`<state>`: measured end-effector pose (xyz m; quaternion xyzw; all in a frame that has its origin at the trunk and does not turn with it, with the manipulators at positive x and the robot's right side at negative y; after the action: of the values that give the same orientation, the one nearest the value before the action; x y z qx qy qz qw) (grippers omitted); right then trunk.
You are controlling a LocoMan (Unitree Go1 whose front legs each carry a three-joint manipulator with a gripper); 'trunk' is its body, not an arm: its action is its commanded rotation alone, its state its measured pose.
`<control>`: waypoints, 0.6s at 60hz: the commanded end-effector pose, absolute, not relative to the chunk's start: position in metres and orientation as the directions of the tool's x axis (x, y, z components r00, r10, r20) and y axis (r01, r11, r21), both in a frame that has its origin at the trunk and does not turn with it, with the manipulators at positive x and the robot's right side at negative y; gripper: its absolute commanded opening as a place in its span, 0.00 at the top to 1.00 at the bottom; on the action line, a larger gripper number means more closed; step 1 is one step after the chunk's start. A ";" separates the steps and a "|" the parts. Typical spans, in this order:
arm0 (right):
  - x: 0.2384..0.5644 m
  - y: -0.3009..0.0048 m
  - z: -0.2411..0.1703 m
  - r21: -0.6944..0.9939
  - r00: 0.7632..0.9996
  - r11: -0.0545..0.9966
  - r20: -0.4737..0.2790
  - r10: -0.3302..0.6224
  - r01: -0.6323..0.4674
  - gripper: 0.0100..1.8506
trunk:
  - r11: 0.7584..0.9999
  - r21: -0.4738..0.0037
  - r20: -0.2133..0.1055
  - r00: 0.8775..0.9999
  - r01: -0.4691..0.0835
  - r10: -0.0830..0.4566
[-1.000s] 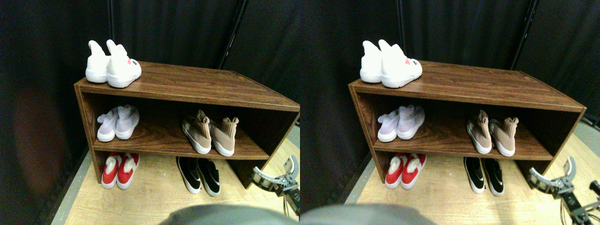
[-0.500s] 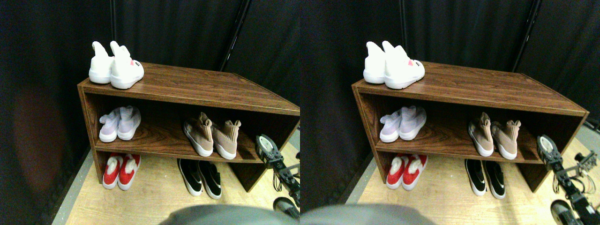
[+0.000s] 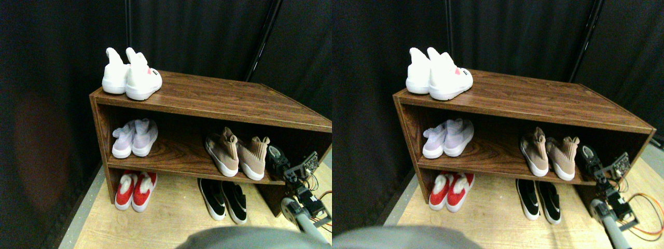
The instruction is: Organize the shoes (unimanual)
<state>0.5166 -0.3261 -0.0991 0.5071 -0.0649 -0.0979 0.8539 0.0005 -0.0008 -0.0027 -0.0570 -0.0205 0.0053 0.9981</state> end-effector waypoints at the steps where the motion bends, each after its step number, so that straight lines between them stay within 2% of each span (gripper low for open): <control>1: 0.519 -0.318 -0.104 0.909 0.969 0.397 -0.027 -0.245 0.126 0.97 | 0.992 -0.122 0.049 0.998 -0.024 0.031; 6: 0.518 -0.312 -0.104 0.880 0.968 0.451 -0.032 -0.249 0.145 0.97 | 0.992 -0.126 0.047 0.998 -0.030 0.037; 7: 0.518 -0.310 -0.104 0.889 0.969 0.433 -0.041 -0.244 0.146 0.97 | 0.991 -0.128 0.047 0.998 -0.032 0.038; 10: 0.519 -0.306 -0.105 0.877 0.975 0.464 -0.024 -0.222 0.127 0.97 | 0.991 -0.132 0.048 0.998 -0.036 0.042; 14: 0.518 -0.297 -0.105 0.905 0.970 0.401 -0.051 -0.236 0.145 0.97 | 0.990 -0.136 0.051 0.998 -0.039 0.047; 19: 0.516 -0.291 -0.105 0.892 0.974 0.428 -0.053 -0.222 0.146 0.97 | 0.989 -0.142 0.057 0.997 -0.045 0.053; 24: 0.516 -0.284 -0.104 0.909 0.985 0.399 -0.065 -0.157 0.124 0.97 | 0.988 -0.148 0.060 0.997 -0.047 0.057; 36: 0.512 -0.269 -0.102 0.917 0.984 0.370 -0.099 -0.146 0.147 0.97 | 0.987 -0.156 0.055 0.997 -0.048 0.057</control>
<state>0.5154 -0.2773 -0.1018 0.5465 -0.0132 -0.0920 0.8323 0.0011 -0.0019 -0.0022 -0.0726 -0.0269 0.0229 0.9967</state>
